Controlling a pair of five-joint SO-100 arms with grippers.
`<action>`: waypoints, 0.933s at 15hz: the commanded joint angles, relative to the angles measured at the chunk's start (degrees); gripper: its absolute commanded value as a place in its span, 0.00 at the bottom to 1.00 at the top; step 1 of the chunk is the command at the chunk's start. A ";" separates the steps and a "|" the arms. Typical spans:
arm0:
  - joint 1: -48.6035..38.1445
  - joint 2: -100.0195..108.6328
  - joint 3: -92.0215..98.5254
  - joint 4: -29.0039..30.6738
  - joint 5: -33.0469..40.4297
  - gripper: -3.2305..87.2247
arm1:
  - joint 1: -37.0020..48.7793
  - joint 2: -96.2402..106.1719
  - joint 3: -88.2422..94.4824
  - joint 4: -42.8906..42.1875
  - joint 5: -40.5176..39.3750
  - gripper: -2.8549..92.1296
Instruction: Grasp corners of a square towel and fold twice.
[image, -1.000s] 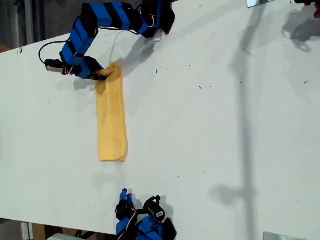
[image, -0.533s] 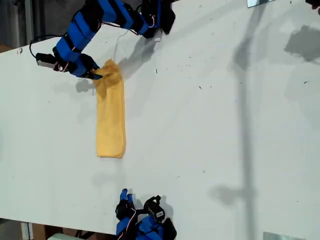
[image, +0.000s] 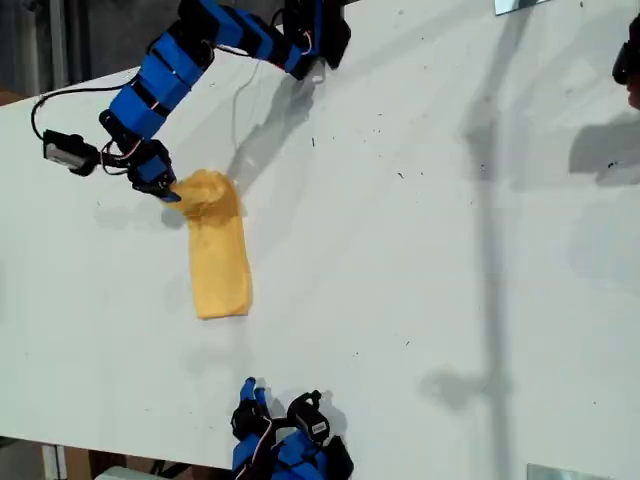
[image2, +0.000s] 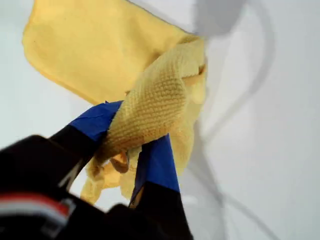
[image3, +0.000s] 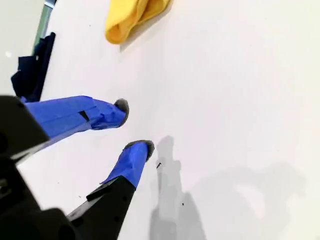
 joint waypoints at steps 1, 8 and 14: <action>0.35 0.35 -0.35 0.53 -0.44 0.15 | -3.78 -0.62 -5.36 -6.33 0.26 0.03; 0.53 0.53 -0.26 0.53 -0.35 0.15 | -11.43 -7.56 -11.69 -23.20 0.26 0.03; 0.44 0.70 -0.18 0.53 -0.35 0.15 | -4.48 10.46 -3.96 -8.88 2.37 0.03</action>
